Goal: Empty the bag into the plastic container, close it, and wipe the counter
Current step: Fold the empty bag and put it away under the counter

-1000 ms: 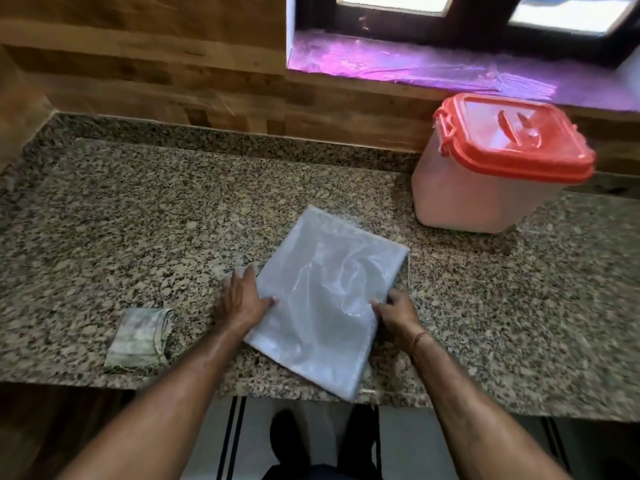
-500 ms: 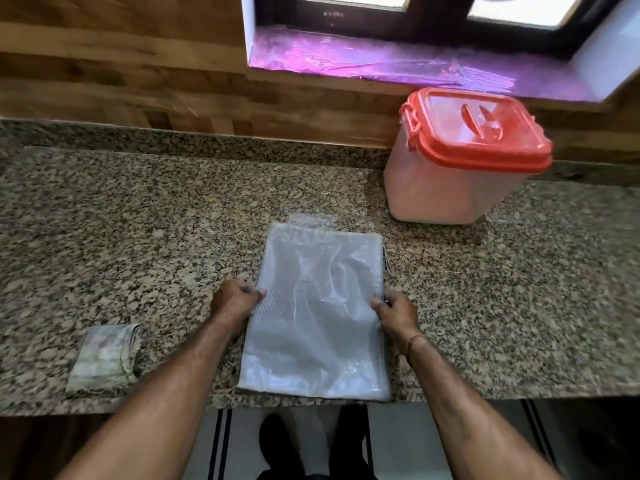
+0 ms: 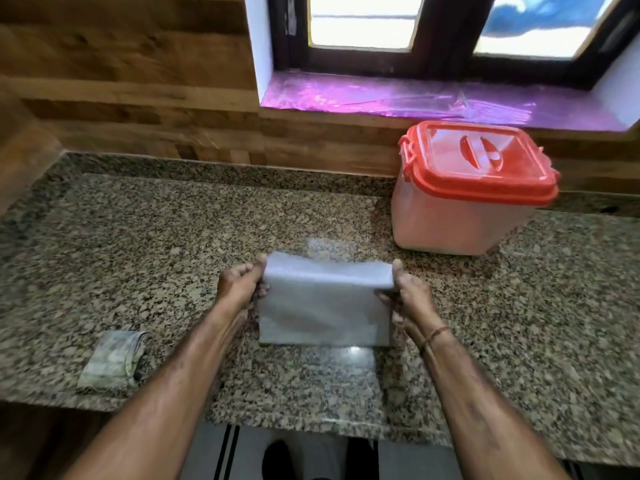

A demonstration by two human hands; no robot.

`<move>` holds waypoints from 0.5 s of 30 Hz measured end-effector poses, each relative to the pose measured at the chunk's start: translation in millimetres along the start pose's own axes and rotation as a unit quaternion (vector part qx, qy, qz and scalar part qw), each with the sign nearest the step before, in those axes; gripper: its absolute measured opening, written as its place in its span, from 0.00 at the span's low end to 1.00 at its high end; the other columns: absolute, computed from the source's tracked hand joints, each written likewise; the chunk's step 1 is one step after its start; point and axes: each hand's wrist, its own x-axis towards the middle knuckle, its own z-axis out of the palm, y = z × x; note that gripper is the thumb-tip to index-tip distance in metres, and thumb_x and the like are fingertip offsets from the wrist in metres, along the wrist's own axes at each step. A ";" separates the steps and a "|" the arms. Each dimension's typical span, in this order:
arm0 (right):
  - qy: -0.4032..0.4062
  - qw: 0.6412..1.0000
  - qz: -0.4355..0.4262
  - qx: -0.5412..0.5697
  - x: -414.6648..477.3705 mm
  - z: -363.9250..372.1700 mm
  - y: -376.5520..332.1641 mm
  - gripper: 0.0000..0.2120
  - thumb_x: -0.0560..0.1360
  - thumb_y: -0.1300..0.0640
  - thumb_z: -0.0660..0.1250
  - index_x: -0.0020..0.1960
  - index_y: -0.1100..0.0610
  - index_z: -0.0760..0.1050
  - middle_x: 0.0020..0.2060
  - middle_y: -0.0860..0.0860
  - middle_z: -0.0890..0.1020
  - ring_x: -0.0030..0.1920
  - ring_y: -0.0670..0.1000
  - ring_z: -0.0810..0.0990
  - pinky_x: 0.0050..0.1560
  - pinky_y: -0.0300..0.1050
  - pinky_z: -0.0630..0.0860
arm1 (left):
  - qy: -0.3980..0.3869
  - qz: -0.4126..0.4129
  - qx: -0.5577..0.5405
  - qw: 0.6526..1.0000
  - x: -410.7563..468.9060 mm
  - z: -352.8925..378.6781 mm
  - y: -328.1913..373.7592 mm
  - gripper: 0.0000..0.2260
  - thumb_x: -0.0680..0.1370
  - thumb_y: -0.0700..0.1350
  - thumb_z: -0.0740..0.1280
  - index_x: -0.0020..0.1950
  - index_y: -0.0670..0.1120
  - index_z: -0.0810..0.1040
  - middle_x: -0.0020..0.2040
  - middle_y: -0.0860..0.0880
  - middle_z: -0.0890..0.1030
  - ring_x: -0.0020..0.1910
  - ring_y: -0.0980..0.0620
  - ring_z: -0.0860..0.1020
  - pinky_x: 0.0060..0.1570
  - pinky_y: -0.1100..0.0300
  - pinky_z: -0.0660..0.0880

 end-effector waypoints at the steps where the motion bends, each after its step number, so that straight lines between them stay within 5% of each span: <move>1: -0.010 1.000 -0.025 0.004 0.7 -1.0 -14.4 0.19 0.79 0.44 0.69 0.49 0.61 0.81 0.45 0.55 0.84 0.46 0.53 0.84 0.54 0.56 0.83 | 0.012 0.034 -0.004 0.999 -3.9 5.3 12.5 0.18 0.75 0.58 0.74 0.44 0.42 0.82 0.32 0.47 0.83 0.29 0.54 0.80 0.31 0.62 0.77; 6: -0.034 0.995 -0.083 -0.032 7.2 -40.8 -26.4 0.27 0.79 0.48 0.71 0.49 0.75 0.77 0.44 0.63 0.82 0.46 0.58 0.79 0.50 0.59 0.76 | 0.016 0.113 0.016 0.993 -30.0 35.1 14.5 0.19 0.77 0.55 0.74 0.35 0.42 0.78 0.33 0.43 0.78 0.34 0.49 0.77 0.40 0.53 0.74; 12: -0.046 0.974 -0.063 -0.212 16.2 -101.8 33.9 0.18 0.79 0.51 0.73 0.32 0.55 0.76 0.32 0.54 0.78 0.38 0.51 0.75 0.40 0.47 0.67 | -0.027 -0.008 0.210 0.977 -68.3 49.3 -84.5 0.21 0.78 0.47 0.74 0.30 0.46 0.69 0.28 0.47 0.71 0.31 0.52 0.68 0.32 0.57 0.59; 15: -0.042 0.956 -0.056 -0.285 20.3 -123.5 56.9 0.23 0.78 0.54 0.74 0.28 0.53 0.70 0.27 0.47 0.73 0.36 0.49 0.71 0.36 0.45 0.61 | -0.038 -0.087 0.225 0.970 -81.7 59.6 -106.7 0.14 0.78 0.48 0.75 0.38 0.44 0.75 0.35 0.44 0.78 0.36 0.48 0.75 0.39 0.56 0.69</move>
